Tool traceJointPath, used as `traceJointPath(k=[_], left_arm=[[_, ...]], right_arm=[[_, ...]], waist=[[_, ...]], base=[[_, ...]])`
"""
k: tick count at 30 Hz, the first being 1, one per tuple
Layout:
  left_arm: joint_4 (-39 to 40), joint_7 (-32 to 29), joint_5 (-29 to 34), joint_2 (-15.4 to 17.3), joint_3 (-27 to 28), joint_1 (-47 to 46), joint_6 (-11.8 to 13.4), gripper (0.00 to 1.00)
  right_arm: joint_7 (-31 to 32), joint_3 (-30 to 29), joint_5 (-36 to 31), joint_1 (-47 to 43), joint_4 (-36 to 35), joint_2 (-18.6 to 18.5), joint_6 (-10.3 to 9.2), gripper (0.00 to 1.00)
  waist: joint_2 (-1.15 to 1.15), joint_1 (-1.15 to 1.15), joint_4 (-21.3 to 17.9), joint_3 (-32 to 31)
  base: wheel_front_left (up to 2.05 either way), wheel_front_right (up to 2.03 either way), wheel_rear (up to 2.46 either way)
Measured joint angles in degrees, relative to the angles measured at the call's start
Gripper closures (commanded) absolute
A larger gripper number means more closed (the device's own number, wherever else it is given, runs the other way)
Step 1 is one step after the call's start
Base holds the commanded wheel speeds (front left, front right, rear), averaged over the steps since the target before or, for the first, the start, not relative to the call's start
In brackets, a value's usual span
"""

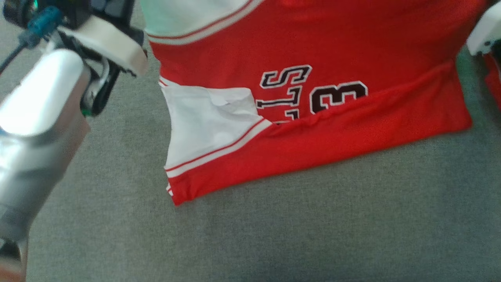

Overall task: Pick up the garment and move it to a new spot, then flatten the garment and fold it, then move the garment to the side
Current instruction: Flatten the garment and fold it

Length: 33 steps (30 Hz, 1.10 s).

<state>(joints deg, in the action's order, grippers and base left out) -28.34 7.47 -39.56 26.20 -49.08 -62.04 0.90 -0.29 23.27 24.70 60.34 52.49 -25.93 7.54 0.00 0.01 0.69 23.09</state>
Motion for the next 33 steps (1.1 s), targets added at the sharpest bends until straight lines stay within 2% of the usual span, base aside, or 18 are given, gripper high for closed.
traceJointPath(k=[6, 9, 16, 23, 27, 30, 33], left_arm=[[-7.64, 4.22, 1.23, -2.56, 0.67, -3.85, -1.6, 1.0], [-9.72, 5.05, 1.32, -3.37, 0.23, -3.6, -3.55, 1.0], [-9.42, 3.94, 0.19, -2.9, -2.12, 0.91, -6.39, 1.0], [0.19, -3.41, -3.47, 1.97, -5.09, 9.31, -7.03, 1.0], [7.81, -12.44, -7.36, 5.77, -6.93, 13.65, -6.92, 1.0], [14.33, -18.28, -9.77, 8.8, -8.59, 17.47, -5.83, 1.0], [19.64, -21.74, -9.88, 11.39, -10.13, 20.23, -3.37, 1.0]], right_arm=[[-3.16, -0.01, 0.02, 1.4, 2.08, 1.82, 0.0, 1.0], [-4.0, 0.38, 0.8, 1.27, 3.19, 1.93, 0.0, 1.0], [-3.13, 4.07, 4.43, -1.64, 3.81, 0.83, 0.0, 1.0], [0.42, 10.4, 7.71, -7.64, 3.21, -2.87, 0.0, 1.0], [3.57, 14.9, 8.9, -9.29, 1.82, -5.5, 0.0, 1.0], [6.43, 17.84, 10.32, -11.16, 0.7, -7.15, 0.0, 1.0], [9.09, 20.12, 12.81, -12.71, -0.89, -8.24, 0.0, 1.0]], waist=[[0.0, 0.0, -0.16, 0.27], [0.0, 0.0, 0.03, -0.36], [0.0, -0.01, 0.91, -3.07], [0.0, -0.01, 1.85, -6.11], [0.0, -0.01, 2.34, -7.49], [0.0, -0.02, 2.63, -8.42], [0.0, -0.02, 2.57, -8.74]], base=[[0.0, 0.0, 0.0], [0.0, 0.0, 0.0], [0.0, 0.0, 0.0], [0.0, 0.0, 0.0], [0.0, 0.0, 0.0], [0.0, 0.0, 0.0], [0.0, 0.0, 0.0]])
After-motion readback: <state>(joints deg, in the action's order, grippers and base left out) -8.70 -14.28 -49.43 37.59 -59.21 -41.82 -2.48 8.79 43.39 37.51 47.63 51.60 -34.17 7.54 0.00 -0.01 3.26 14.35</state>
